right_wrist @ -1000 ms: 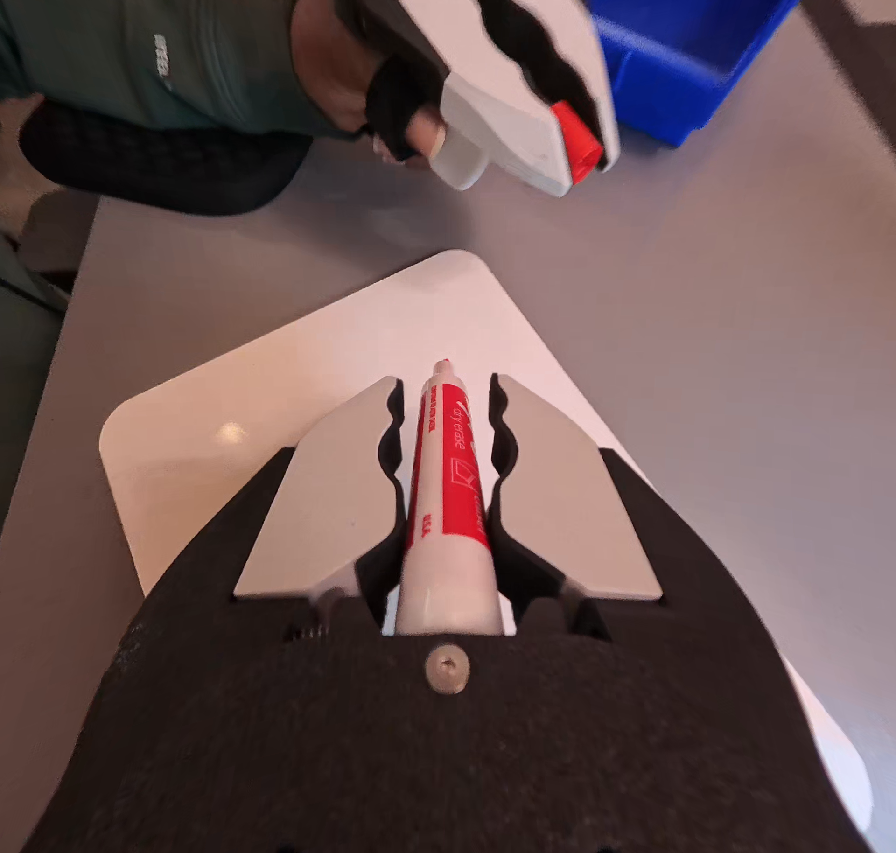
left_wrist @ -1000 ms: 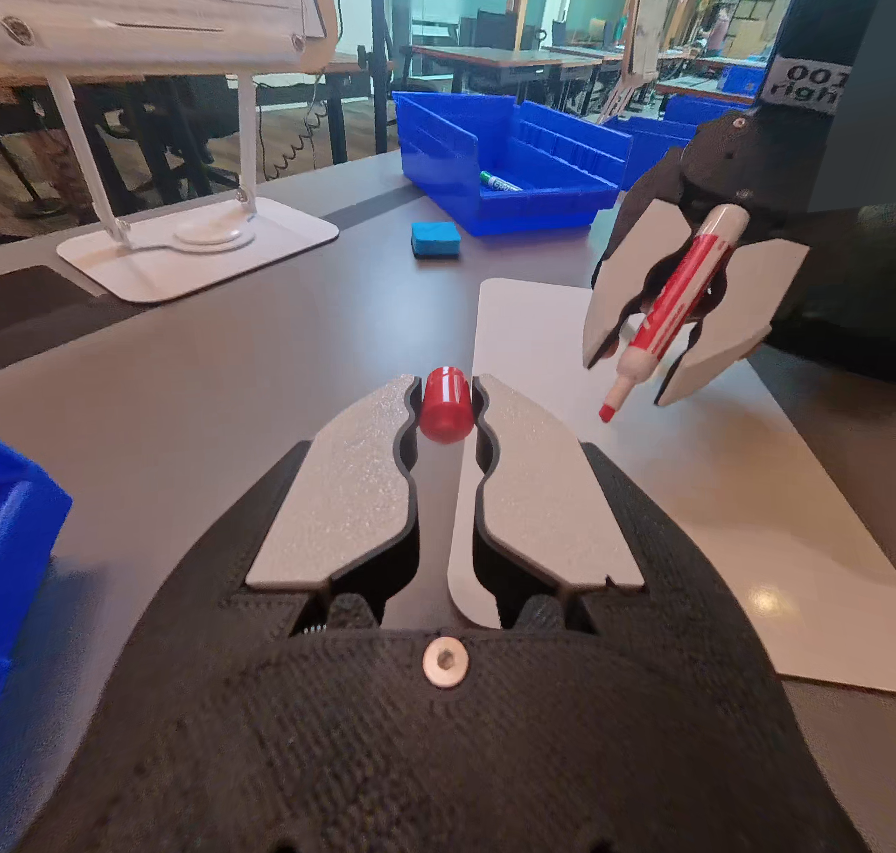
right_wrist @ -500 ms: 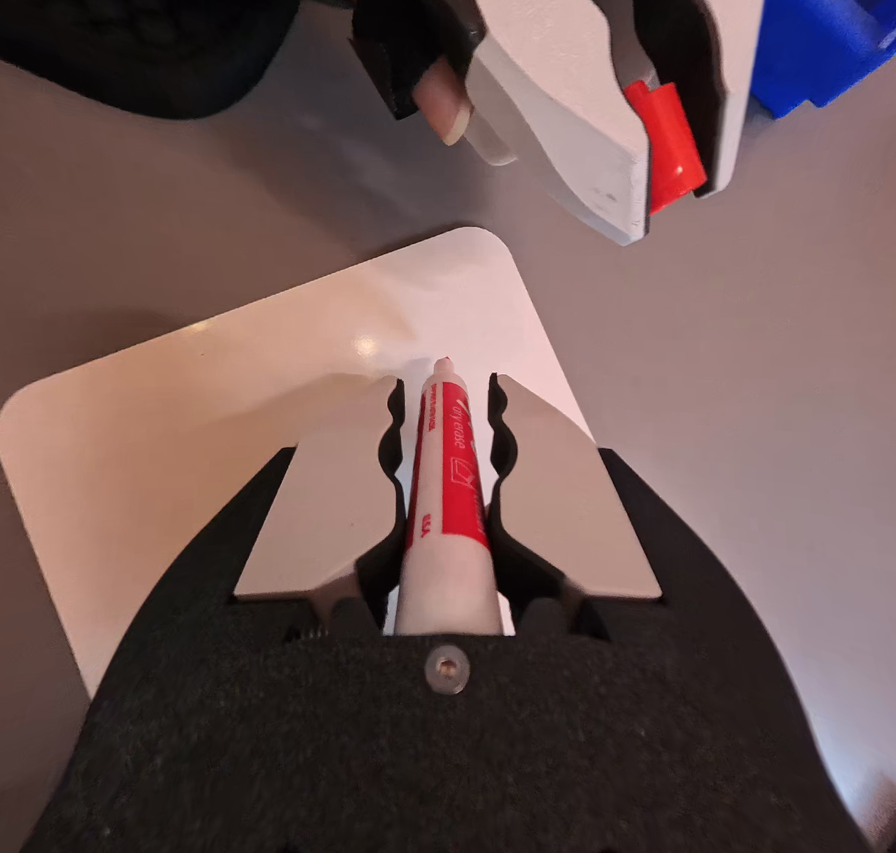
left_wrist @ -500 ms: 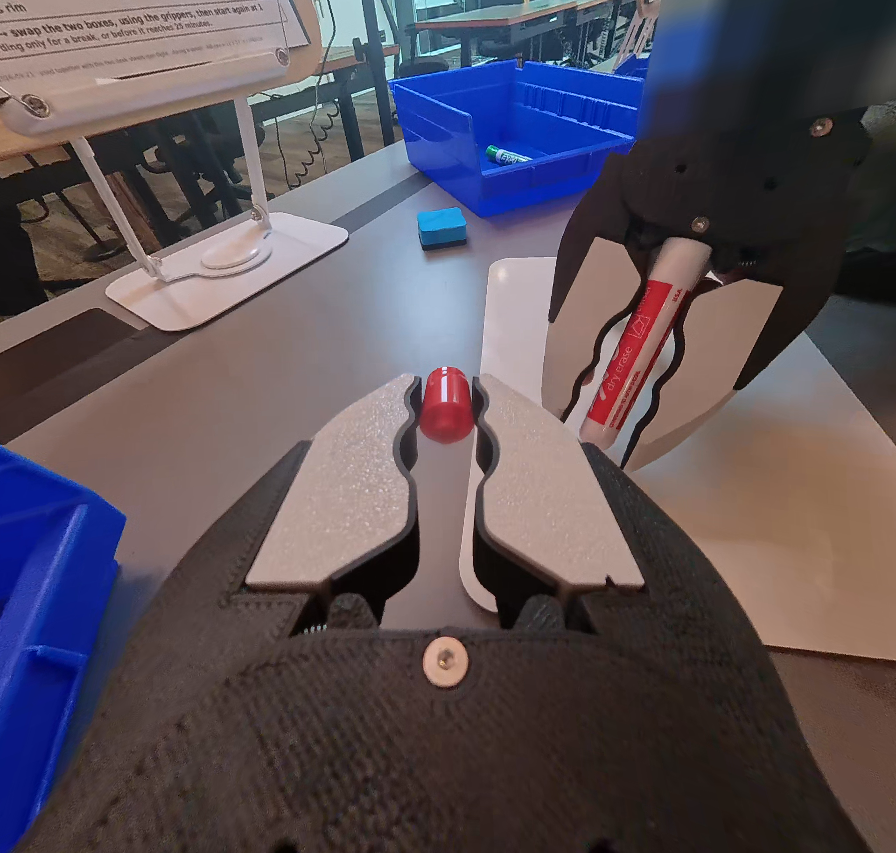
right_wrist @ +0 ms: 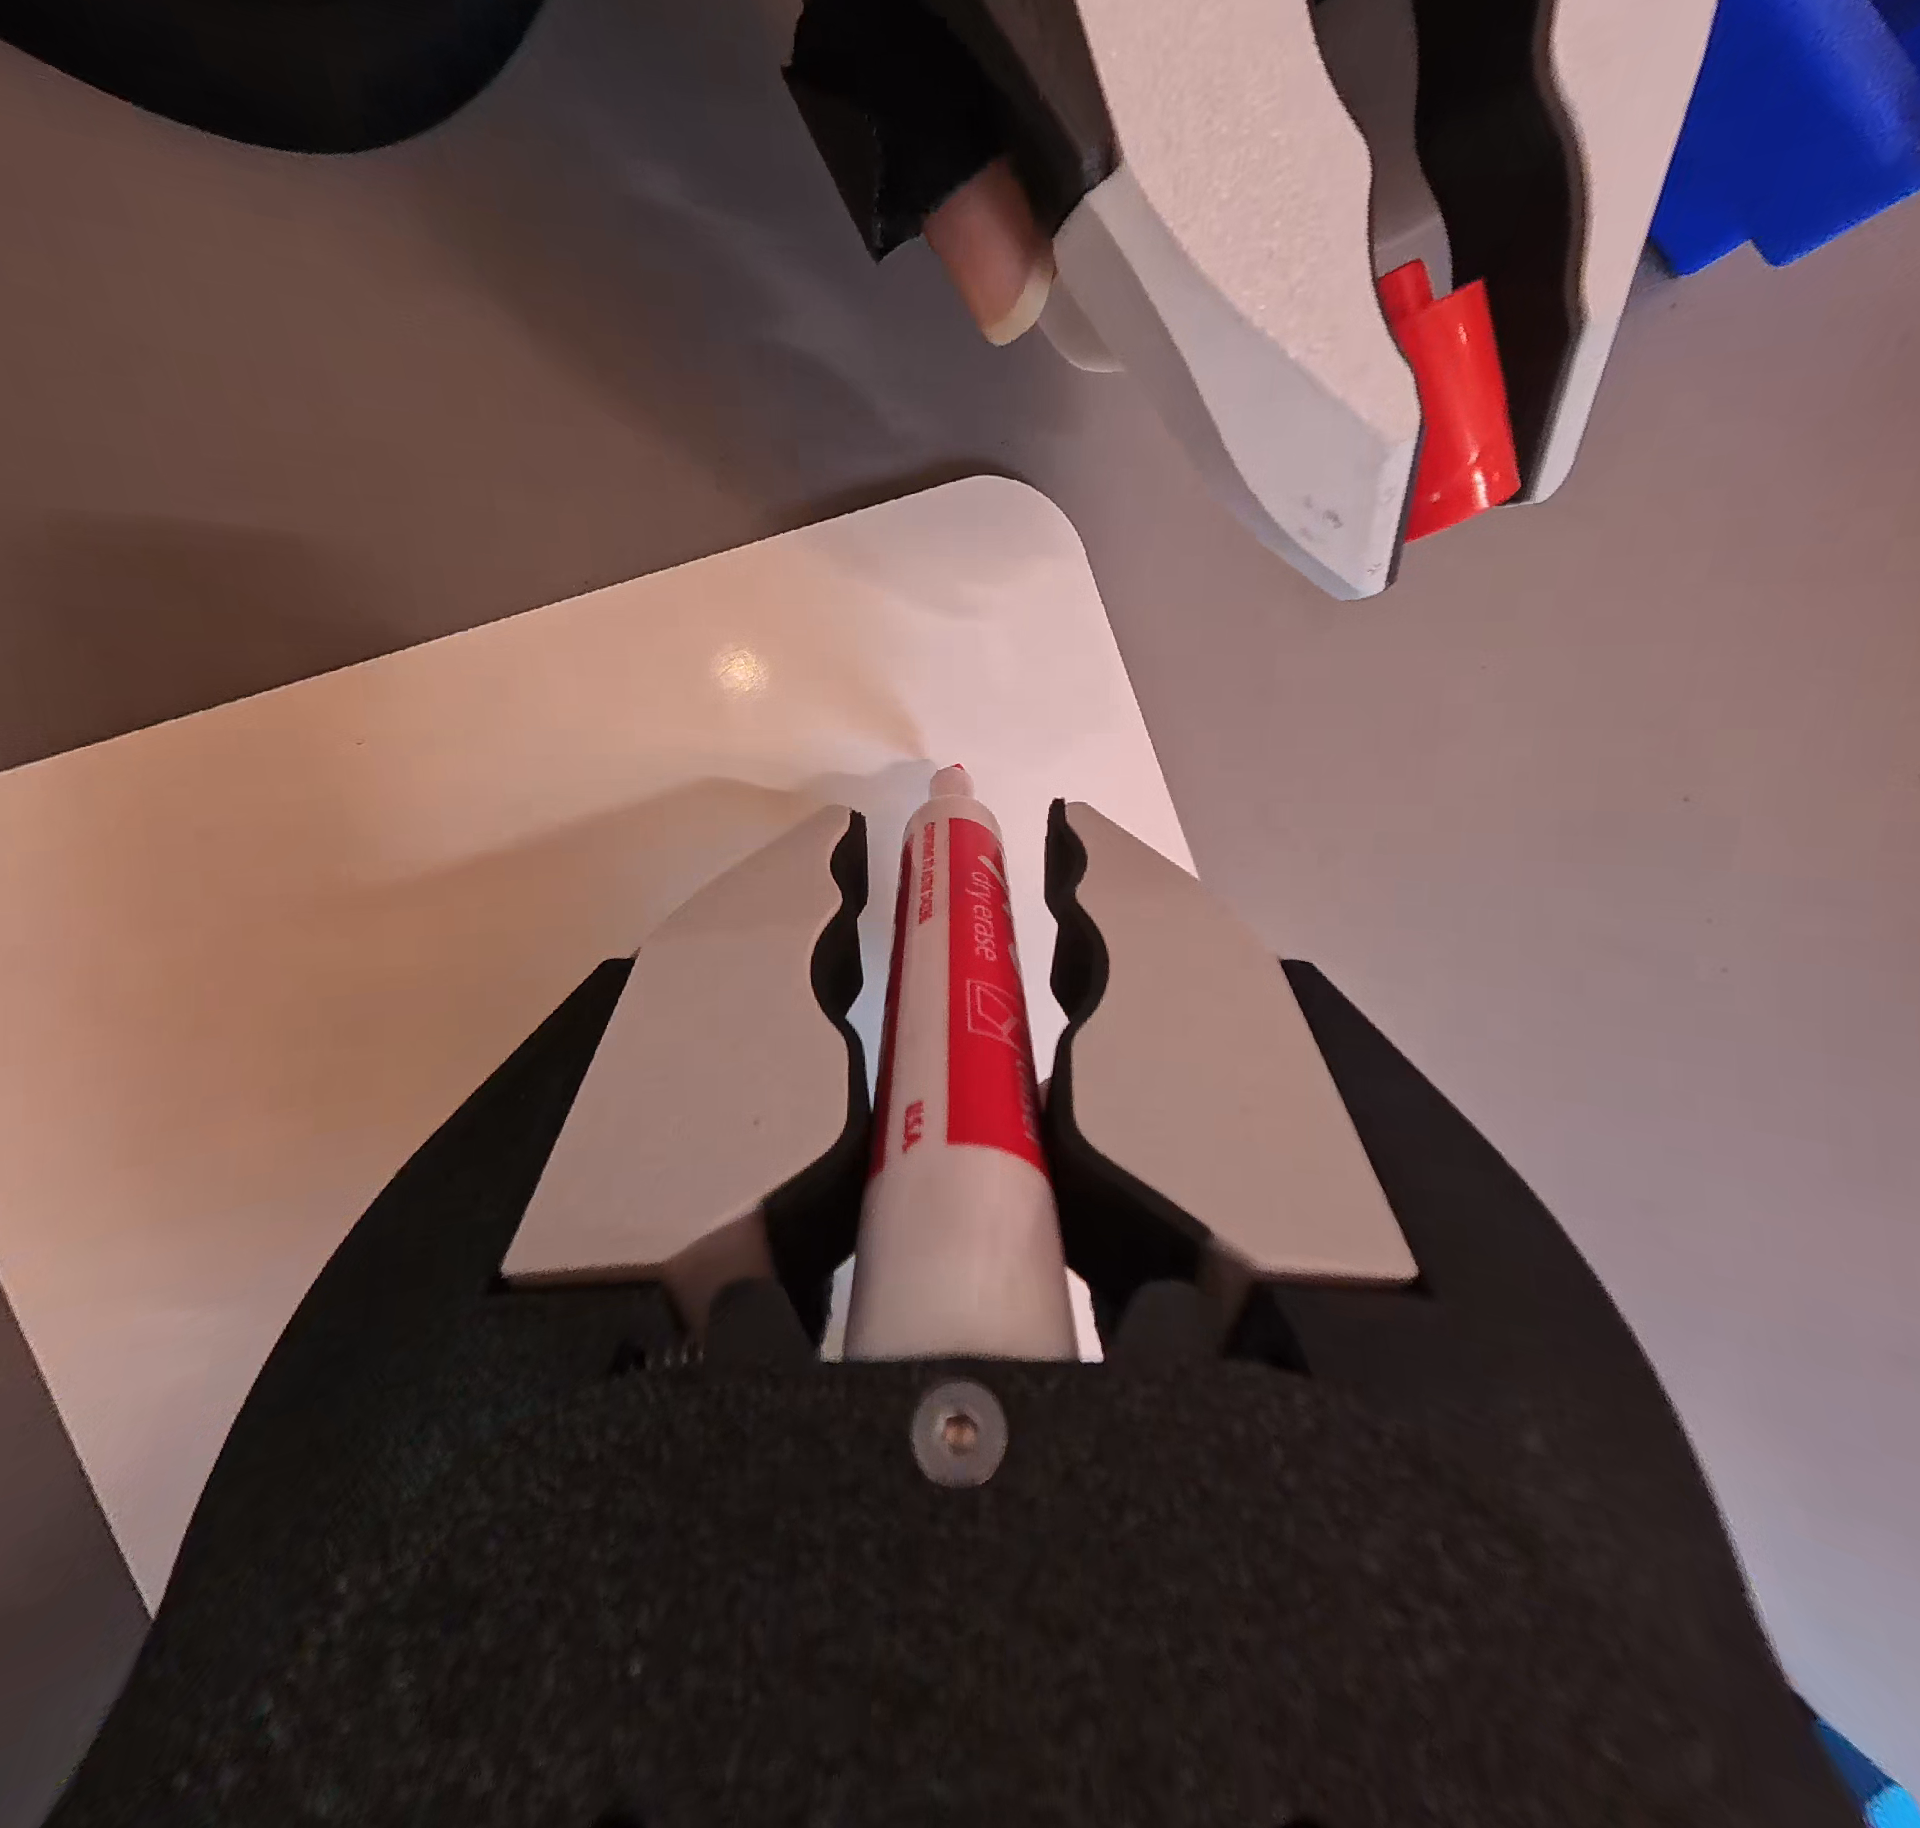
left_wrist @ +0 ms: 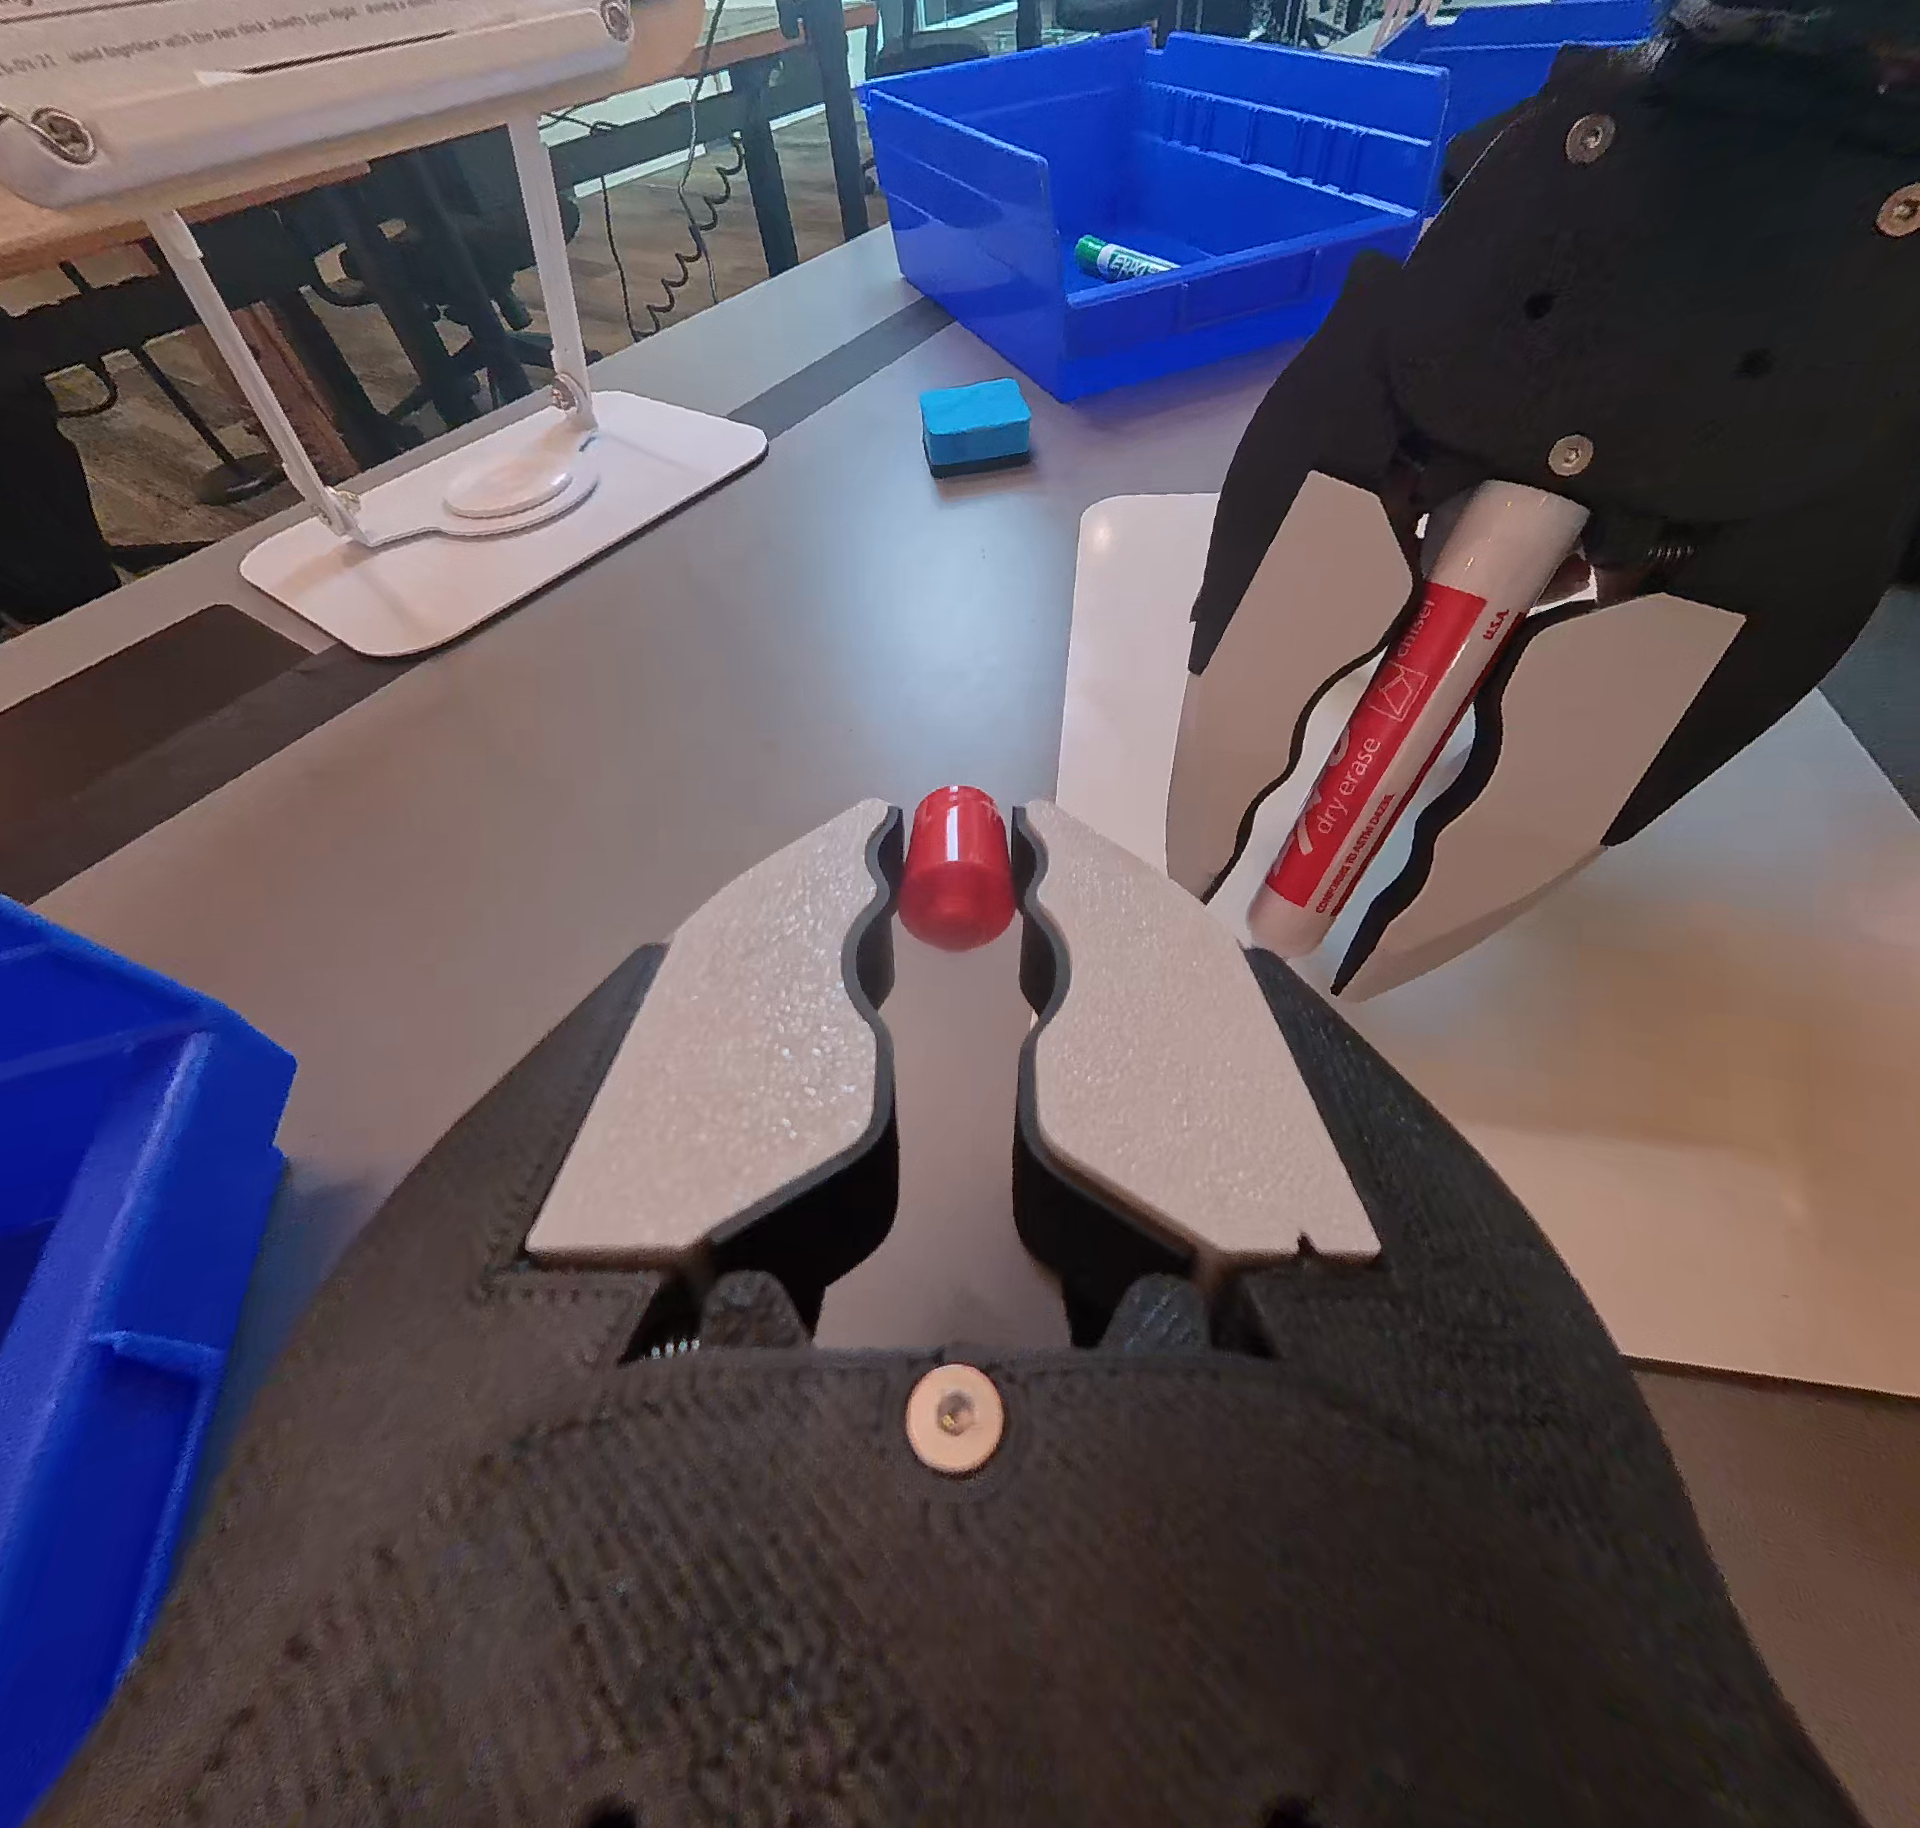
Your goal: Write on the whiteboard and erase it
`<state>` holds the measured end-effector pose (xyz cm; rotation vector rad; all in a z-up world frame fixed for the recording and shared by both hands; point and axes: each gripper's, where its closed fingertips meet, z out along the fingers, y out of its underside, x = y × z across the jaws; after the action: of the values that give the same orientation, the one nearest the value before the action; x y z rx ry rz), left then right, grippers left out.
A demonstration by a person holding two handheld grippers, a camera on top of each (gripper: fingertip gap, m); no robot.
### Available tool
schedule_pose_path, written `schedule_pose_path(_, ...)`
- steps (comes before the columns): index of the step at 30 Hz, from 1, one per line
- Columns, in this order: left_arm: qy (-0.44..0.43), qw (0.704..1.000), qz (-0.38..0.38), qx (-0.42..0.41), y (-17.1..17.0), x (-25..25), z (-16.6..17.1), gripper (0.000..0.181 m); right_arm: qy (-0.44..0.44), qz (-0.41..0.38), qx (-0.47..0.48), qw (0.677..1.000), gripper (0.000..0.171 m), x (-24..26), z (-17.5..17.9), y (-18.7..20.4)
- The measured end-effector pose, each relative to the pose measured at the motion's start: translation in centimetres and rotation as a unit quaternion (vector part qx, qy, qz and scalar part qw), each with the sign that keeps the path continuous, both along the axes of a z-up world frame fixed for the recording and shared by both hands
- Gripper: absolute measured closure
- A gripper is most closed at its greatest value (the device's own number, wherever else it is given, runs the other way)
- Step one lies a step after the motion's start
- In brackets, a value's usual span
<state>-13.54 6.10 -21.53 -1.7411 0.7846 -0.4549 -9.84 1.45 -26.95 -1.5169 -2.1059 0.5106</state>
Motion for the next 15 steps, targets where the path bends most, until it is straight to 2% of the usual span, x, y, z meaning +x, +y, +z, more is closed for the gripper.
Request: schedule_pose_path(15, 0.001, 1.000, 0.000, -0.012, 0.11, -0.05, -0.40, 0.161, -0.020, 0.009, 0.008, 1.000, 0.138, -0.39, -0.33, 0.32)
